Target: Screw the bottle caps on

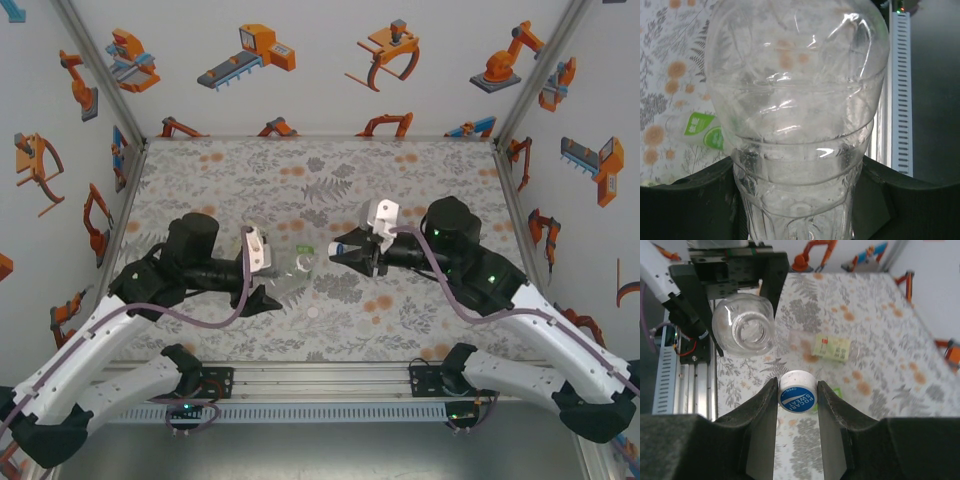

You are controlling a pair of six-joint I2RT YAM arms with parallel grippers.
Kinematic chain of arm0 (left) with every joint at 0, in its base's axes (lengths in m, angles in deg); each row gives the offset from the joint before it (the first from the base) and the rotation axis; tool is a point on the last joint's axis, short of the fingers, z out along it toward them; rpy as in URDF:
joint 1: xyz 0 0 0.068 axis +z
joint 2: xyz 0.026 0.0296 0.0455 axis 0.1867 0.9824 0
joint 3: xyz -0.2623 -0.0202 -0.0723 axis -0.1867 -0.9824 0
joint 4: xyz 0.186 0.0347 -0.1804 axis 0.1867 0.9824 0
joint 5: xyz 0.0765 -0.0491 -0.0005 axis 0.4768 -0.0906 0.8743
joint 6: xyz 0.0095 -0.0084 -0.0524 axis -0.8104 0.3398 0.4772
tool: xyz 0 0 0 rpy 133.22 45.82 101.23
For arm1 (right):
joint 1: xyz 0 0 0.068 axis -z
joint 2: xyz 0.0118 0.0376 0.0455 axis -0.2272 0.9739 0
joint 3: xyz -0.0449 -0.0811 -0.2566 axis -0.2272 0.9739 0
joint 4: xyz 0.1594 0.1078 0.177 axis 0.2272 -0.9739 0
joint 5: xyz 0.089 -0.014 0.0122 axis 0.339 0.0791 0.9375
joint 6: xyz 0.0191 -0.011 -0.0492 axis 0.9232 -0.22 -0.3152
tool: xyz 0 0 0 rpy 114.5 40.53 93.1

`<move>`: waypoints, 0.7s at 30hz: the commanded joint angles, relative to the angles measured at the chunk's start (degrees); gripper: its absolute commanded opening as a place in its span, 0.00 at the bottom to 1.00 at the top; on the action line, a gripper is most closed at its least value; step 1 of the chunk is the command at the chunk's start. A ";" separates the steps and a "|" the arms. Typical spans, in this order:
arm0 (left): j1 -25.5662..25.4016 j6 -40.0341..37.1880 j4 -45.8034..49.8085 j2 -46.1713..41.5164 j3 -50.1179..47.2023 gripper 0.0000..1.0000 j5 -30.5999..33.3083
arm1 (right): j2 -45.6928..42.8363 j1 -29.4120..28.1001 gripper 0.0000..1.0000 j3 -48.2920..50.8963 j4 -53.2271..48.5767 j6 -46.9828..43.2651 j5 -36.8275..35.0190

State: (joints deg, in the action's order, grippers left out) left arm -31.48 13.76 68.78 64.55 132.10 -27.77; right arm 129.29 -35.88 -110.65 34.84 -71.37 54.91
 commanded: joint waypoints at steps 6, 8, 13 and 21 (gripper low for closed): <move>-1.42 -8.52 6.31 0.87 1.53 0.00 -3.01 | 0.98 -1.87 0.00 -3.94 -8.20 -20.38 16.99; -1.49 -9.16 7.82 1.53 2.07 0.00 -2.26 | 2.03 -2.82 0.00 -4.40 -8.64 -21.34 17.07; -1.73 -10.32 10.73 2.66 3.42 0.00 -2.83 | 5.05 -4.92 0.00 -6.90 -13.63 -25.23 14.47; -2.00 -10.47 11.08 2.95 3.17 0.00 -3.82 | 6.50 -6.86 0.00 -6.48 -10.95 -25.41 12.77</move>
State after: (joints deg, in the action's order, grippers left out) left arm -33.14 4.88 78.52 67.32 133.63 -29.63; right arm 135.39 -41.81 -115.63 22.89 -94.86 67.83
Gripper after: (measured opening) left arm 0.592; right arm 0.342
